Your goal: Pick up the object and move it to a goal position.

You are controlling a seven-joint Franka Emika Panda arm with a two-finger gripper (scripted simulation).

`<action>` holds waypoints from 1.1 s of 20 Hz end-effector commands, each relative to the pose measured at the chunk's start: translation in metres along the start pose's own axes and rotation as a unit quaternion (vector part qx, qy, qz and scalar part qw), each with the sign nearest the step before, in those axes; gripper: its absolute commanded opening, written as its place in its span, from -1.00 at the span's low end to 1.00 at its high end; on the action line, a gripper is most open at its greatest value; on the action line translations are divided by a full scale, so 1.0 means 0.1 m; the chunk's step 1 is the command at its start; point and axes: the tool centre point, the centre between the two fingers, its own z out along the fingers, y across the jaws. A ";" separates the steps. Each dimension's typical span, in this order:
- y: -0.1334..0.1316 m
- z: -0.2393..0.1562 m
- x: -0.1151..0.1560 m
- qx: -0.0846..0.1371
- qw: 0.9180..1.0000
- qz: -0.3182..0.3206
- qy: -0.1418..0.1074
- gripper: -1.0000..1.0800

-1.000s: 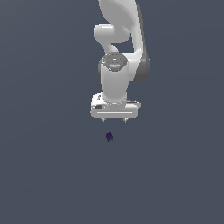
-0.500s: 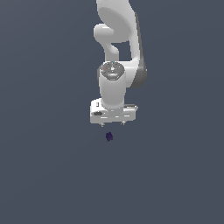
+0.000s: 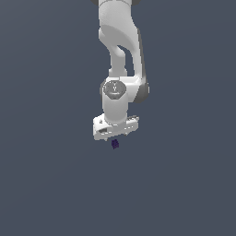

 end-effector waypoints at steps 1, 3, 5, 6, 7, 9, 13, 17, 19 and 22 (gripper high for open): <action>0.03 0.09 0.00 0.000 1.000 -0.021 0.000 0.92; 0.04 0.14 0.01 -0.001 0.999 -0.033 0.000 0.92; 0.05 0.19 0.00 -0.001 0.999 -0.042 0.000 0.92; 0.06 0.20 0.00 -0.001 0.999 -0.046 0.000 0.92; 0.06 0.22 0.00 -0.001 0.999 -0.049 0.000 0.92; 0.07 0.24 0.00 -0.001 0.999 -0.053 0.000 0.92; 0.07 0.24 0.00 -0.001 0.999 -0.052 0.000 0.92; 0.07 0.33 0.00 -0.001 0.999 -0.053 0.000 0.92; 0.07 0.42 0.00 -0.001 0.999 -0.053 0.000 0.92; 0.07 0.59 -0.01 -0.001 0.999 -0.054 0.000 0.92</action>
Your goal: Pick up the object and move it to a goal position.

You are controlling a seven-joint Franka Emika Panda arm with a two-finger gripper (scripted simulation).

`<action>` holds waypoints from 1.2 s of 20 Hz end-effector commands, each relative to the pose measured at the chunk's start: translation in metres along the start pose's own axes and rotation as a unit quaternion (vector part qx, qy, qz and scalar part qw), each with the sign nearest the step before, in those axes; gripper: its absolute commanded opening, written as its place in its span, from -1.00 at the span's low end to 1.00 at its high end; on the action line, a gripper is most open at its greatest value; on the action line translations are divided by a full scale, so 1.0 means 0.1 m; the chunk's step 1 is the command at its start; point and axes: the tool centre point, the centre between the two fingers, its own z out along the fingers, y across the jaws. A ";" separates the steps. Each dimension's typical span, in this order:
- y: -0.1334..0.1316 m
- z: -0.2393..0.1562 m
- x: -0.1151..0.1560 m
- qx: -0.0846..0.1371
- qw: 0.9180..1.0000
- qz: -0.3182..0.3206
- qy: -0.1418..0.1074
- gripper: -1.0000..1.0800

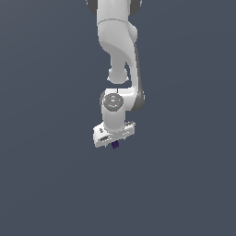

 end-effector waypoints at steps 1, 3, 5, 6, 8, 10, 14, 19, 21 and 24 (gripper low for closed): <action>0.00 0.13 -0.01 0.000 1.000 -0.001 0.000 0.92; 0.00 0.20 0.00 0.000 1.000 -0.001 0.000 0.92; 0.00 0.23 0.00 0.000 1.000 -0.001 0.000 0.92; 0.00 0.24 0.00 0.000 1.000 -0.001 0.000 0.92; 0.00 0.24 0.00 0.000 1.000 -0.001 0.000 -1.00; 0.00 0.24 0.00 0.000 1.000 -0.001 0.000 -1.00; 0.00 0.24 0.00 0.000 1.000 -0.001 0.000 -1.00; 0.00 0.23 0.01 0.000 1.000 -0.001 0.000 -1.00; 0.00 0.21 0.02 0.000 1.000 -0.001 0.000 -1.00; -0.03 0.13 0.06 0.000 1.000 -0.001 0.000 -1.00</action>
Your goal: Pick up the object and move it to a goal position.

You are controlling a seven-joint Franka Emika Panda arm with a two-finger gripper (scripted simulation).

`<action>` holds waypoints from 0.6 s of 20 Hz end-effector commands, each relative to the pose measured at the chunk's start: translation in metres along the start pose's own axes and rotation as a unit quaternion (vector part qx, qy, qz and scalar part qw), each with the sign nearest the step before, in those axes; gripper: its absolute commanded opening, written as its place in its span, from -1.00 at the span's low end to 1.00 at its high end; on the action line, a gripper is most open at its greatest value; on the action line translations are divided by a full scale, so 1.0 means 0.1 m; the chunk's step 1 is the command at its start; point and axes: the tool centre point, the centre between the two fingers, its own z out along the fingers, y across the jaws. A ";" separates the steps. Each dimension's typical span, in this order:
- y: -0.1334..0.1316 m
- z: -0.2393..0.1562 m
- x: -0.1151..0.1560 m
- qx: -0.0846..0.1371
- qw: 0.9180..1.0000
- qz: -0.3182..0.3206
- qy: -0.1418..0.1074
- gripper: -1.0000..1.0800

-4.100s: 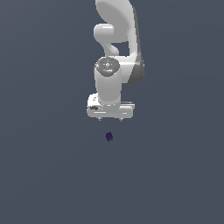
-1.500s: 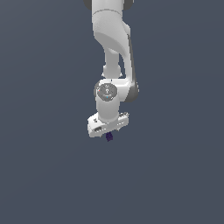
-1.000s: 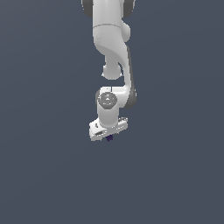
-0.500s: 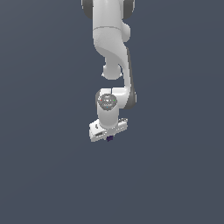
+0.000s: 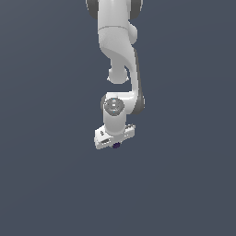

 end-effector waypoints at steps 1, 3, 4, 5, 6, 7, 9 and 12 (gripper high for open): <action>-0.02 -0.09 0.05 0.000 1.000 0.000 0.001 -1.00; -0.05 -0.18 0.10 0.000 1.000 0.000 0.001 -1.00; -0.06 -0.23 0.13 0.000 1.000 0.000 0.001 -1.00; -0.08 -0.30 0.17 0.000 1.000 0.000 0.001 -1.00; -0.09 -0.36 0.21 0.000 1.000 0.000 0.001 -1.00; -0.11 -0.43 0.25 0.000 1.000 0.000 0.001 -1.00; -0.15 -0.58 0.33 0.000 1.000 0.000 0.001 -1.00; -0.21 -0.83 0.48 0.000 1.000 0.000 0.001 -1.00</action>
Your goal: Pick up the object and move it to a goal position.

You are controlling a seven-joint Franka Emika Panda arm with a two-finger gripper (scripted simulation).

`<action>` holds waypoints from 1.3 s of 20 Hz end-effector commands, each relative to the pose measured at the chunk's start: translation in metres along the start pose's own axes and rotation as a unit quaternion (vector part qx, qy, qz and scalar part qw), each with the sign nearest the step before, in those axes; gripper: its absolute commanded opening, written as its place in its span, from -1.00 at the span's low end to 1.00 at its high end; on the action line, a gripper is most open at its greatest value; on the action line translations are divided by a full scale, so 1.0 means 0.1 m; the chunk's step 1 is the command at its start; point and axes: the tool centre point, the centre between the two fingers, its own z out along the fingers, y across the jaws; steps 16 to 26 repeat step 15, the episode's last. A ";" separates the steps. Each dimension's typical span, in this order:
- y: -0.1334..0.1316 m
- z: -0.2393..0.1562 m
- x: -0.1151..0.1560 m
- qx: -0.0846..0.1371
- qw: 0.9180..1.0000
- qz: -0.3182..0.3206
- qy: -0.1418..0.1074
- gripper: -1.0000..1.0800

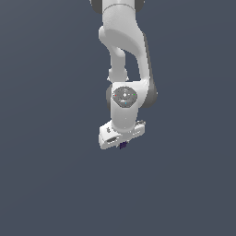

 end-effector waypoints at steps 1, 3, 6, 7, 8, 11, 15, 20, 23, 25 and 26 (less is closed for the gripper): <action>-0.05 -0.20 0.12 0.000 1.000 0.000 0.000 -1.00; -0.08 -0.33 0.19 0.000 1.000 0.000 0.000 -1.00; -0.12 -0.48 0.29 0.000 1.000 0.000 0.000 -1.00; -0.12 -0.51 0.31 0.000 1.000 0.000 0.000 -1.00; -0.13 -0.55 0.34 0.000 1.000 0.000 0.000 -1.00; -0.15 -0.62 0.38 0.000 1.000 0.000 0.000 -1.00; -0.15 -0.65 0.41 0.000 1.000 0.000 0.000 -1.00; -0.15 -0.65 0.41 0.000 1.000 0.000 0.000 -1.00; -0.15 -0.65 0.41 0.000 1.000 0.000 0.000 -1.00; -0.15 -0.65 0.41 0.000 1.000 0.000 0.000 -1.00; -0.15 -0.65 0.41 0.000 1.000 0.000 0.000 -1.00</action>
